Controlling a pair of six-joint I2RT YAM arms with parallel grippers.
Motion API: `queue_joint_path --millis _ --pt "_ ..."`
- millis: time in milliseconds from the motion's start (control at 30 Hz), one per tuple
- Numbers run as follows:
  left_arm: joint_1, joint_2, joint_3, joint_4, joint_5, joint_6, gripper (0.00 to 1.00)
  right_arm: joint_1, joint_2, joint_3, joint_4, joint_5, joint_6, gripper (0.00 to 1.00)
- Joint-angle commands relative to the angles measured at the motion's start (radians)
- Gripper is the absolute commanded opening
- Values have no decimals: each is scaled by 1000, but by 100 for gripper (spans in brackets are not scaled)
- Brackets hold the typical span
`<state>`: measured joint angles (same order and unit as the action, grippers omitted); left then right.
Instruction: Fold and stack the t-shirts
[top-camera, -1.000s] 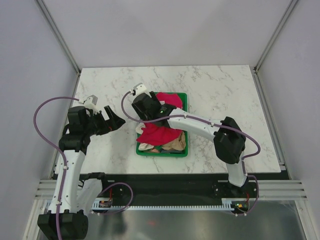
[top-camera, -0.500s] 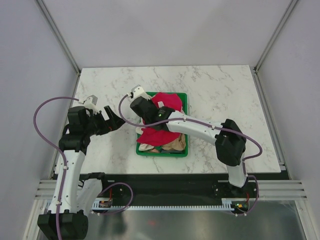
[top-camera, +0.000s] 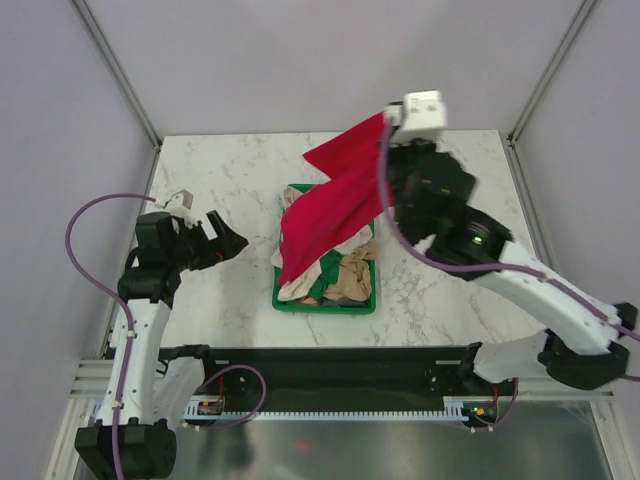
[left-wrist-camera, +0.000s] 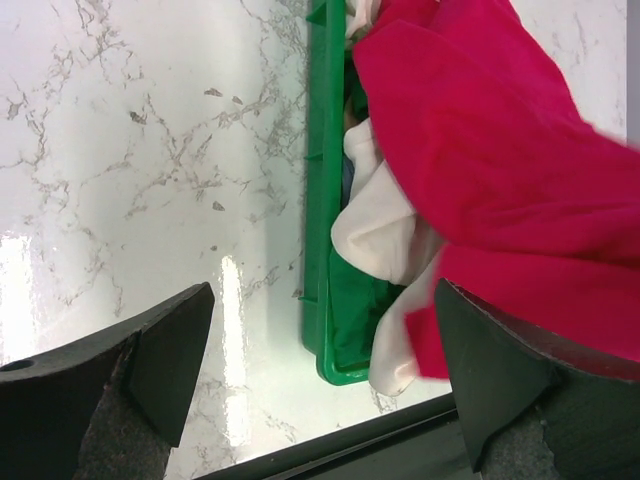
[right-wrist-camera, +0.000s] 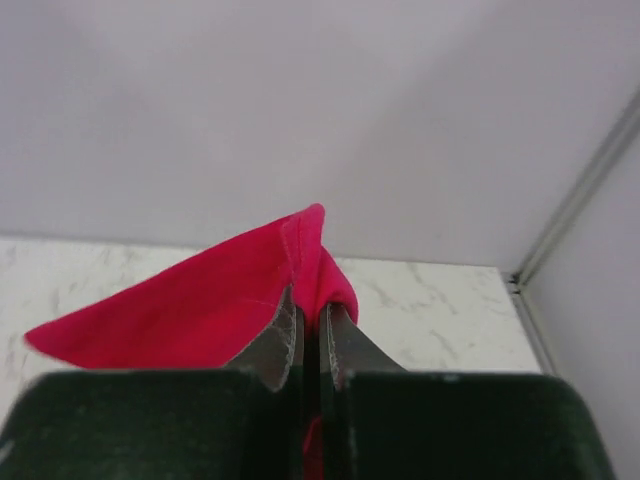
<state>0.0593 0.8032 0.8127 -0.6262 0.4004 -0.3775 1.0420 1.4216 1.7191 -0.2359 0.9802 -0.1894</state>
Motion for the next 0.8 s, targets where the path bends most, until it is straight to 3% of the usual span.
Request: queue_joint_path --millis 0,167,200,400,633,767 --pt "1 31 20 13 -8 -20 99 -42 -206 -107 217 234 -163 0" --pt "-47 132 58 45 -56 -61 99 -135 -403 -283 228 276 -105 0" --pt "-143 151 71 51 -89 -83 99 -151 -417 -306 228 276 -99 0" --pt "-301 371 146 132 -219 -153 95 -171 -443 -455 201 344 -58 0" --pt "-372 632 219 175 -340 -178 89 -183 -504 -516 112 324 31 0" --pt "-395 746 244 198 -354 -178 79 -186 -535 -539 89 308 60 0"
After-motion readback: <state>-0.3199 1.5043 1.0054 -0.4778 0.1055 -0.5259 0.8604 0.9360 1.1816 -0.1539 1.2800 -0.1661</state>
